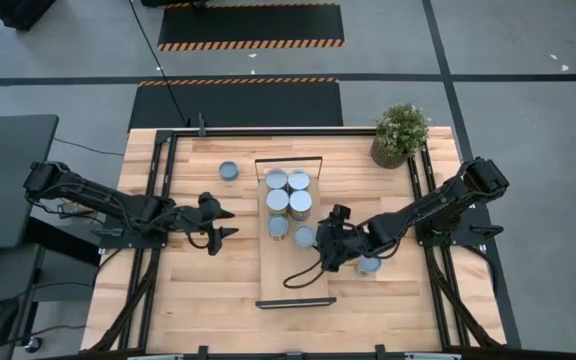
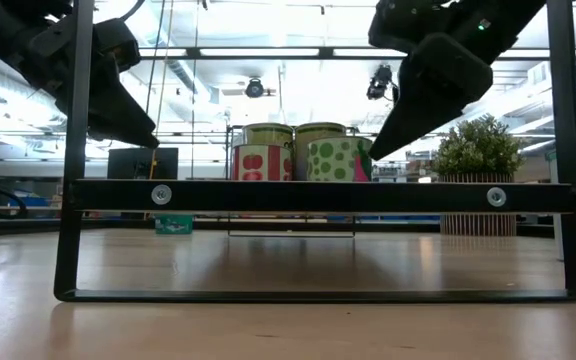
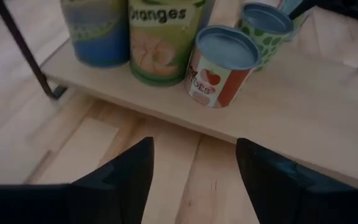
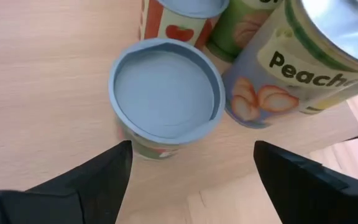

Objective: Pick and place cans onto a shelf
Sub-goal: Put the canned green peas on the shelf, then put the canned mix veggies on the shelf

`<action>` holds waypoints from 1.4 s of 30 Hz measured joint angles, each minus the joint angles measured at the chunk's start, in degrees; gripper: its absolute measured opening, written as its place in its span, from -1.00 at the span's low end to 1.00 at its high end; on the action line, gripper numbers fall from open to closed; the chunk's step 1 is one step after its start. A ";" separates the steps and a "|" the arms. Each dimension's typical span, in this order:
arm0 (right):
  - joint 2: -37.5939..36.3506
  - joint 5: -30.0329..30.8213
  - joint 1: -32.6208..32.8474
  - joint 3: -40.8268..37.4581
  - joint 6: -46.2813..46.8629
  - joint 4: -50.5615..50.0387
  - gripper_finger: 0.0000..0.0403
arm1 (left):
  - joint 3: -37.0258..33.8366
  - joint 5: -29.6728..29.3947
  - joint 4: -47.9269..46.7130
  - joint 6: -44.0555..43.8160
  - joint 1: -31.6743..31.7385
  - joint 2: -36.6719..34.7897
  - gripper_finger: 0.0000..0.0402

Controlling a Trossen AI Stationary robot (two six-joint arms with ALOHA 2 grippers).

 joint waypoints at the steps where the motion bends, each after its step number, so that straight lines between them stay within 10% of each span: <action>1: 0.00 0.50 0.28 0.00 0.39 -0.03 0.70 | 0.00 -0.02 0.21 0.70 0.00 0.00 0.16; 42: 5.79 9.93 -1.32 -0.07 -1.87 7.39 0.70 | 0.01 3.46 16.45 11.14 -1.79 14.25 0.16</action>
